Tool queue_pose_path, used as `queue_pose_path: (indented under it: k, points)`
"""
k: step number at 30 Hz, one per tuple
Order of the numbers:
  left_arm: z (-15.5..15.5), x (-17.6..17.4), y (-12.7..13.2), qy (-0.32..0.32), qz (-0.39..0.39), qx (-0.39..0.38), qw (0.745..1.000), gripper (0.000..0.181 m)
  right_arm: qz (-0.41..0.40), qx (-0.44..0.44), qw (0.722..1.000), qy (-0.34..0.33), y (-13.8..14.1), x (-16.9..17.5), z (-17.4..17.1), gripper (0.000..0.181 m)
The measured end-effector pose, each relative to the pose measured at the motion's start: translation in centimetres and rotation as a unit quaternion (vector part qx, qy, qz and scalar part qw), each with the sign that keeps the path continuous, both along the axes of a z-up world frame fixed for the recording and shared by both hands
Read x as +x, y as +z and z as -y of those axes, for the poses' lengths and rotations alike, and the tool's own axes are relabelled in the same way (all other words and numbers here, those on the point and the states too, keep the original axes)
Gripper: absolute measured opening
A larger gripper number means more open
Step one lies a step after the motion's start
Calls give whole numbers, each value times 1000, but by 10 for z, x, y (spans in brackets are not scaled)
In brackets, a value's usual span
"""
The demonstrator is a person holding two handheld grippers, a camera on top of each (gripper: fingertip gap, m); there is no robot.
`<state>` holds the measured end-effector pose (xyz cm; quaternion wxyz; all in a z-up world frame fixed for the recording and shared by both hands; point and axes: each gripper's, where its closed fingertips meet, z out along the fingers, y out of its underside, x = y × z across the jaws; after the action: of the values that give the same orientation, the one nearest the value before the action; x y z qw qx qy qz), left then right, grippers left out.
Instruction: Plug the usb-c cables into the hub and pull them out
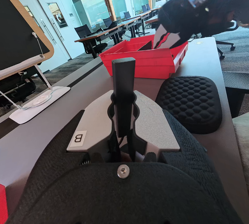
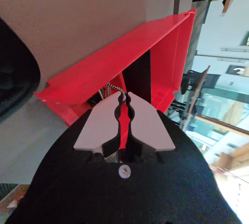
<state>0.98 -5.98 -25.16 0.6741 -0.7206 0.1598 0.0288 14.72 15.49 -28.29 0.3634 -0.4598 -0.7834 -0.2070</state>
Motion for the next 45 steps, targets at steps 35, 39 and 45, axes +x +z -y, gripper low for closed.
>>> queue_pose_path:
  k: [35, 39, 45]
  points:
    - [5, -7, 18, 135, -252, 73, 956, 20, -520, -366, 698, 330, 76, -134, 264, 10]
    - [10, 1, 38, 130, -271, 163, 940, 43, -535, -309, 699, 360, 92, -124, 263, 9]
    - [21, 7, 71, 131, -272, 303, 904, 145, -582, -168, 714, 350, 143, -99, 211, 8]
